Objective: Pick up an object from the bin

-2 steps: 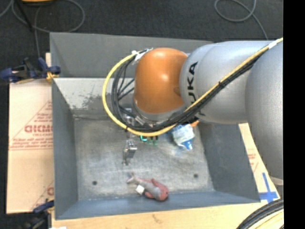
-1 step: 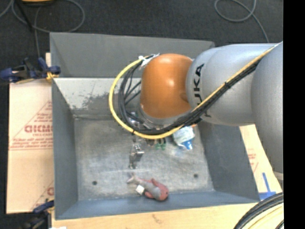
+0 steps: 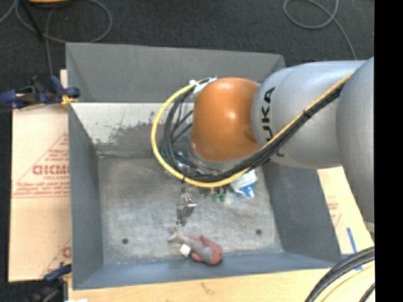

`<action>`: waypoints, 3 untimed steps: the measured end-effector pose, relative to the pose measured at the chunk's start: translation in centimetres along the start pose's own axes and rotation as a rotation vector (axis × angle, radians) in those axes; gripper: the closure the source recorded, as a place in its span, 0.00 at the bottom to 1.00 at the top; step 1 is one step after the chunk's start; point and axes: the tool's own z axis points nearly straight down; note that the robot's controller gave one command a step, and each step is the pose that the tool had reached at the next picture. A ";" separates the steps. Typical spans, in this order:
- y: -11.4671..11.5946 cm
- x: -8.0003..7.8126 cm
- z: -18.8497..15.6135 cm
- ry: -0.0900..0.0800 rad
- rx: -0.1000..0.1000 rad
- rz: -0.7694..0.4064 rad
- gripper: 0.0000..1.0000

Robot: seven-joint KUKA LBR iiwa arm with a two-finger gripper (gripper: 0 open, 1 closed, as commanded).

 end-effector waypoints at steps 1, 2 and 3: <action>1.3 -0.5 1.6 0.017 0.007 -0.143 0.00; 2.0 0.9 1.5 0.004 -0.005 -0.291 0.00; -1.6 5.7 7.1 0.003 -0.001 -0.359 0.00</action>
Offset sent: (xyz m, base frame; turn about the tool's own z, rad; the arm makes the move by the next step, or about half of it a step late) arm -0.0420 -0.0699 -0.0256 -0.4260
